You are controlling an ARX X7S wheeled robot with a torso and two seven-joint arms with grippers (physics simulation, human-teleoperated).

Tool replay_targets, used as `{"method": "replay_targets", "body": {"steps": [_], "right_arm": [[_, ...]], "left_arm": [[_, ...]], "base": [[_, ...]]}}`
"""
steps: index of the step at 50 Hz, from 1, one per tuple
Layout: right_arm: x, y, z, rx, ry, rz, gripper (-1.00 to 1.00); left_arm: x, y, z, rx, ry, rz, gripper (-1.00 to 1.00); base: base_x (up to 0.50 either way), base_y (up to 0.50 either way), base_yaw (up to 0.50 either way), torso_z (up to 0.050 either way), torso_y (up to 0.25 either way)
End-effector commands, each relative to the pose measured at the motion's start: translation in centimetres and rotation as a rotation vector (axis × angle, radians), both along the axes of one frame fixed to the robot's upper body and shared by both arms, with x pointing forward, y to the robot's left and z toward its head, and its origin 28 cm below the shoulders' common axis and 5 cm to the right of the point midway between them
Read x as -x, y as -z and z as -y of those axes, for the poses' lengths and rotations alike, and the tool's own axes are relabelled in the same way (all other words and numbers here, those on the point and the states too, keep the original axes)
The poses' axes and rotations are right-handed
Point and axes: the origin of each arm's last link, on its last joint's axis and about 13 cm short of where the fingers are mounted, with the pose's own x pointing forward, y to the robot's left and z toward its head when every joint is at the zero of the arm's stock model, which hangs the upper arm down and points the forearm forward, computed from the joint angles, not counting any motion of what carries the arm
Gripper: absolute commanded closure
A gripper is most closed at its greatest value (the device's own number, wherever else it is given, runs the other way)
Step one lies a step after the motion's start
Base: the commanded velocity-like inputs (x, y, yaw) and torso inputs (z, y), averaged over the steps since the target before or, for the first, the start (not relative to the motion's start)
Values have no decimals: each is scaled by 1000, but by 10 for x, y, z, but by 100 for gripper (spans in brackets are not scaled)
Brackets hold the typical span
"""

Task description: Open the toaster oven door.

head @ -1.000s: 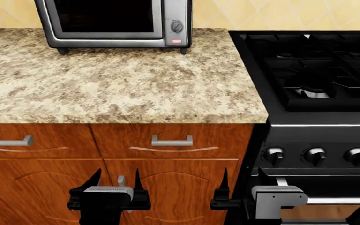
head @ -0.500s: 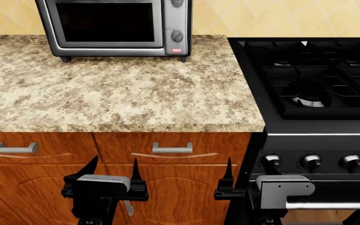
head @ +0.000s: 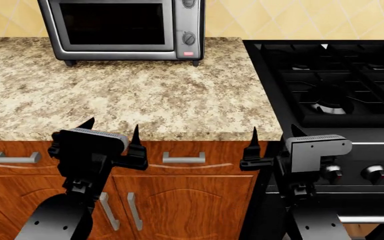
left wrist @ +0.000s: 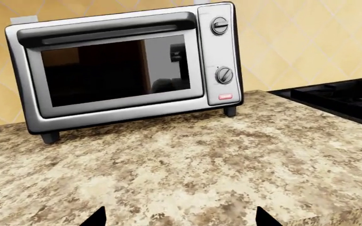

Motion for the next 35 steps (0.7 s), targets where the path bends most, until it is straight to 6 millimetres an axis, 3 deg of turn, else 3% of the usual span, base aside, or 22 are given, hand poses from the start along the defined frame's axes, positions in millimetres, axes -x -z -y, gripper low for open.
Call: {"method": "replay_targets", "body": {"steps": [1, 14, 22, 35], "right_arm": [[-13, -18, 5, 16, -9, 13, -100], [-12, -15, 4, 4, -11, 11, -100], [-15, -26, 8, 6, 1, 26, -100], [-13, -26, 5, 0, -11, 21, -100]], "left_arm": [[-12, -30, -10, -39, -19, 17, -100], [-11, -26, -10, -34, -20, 15, -100], [-12, -36, -12, -35, -22, 30, -100], [-9, -36, -13, -34, -23, 31, -100]], "base": [[0, 0, 0, 0, 0], [0, -117, 0, 0, 0], [11, 0, 0, 0, 0], [157, 0, 0, 0, 0]]}}
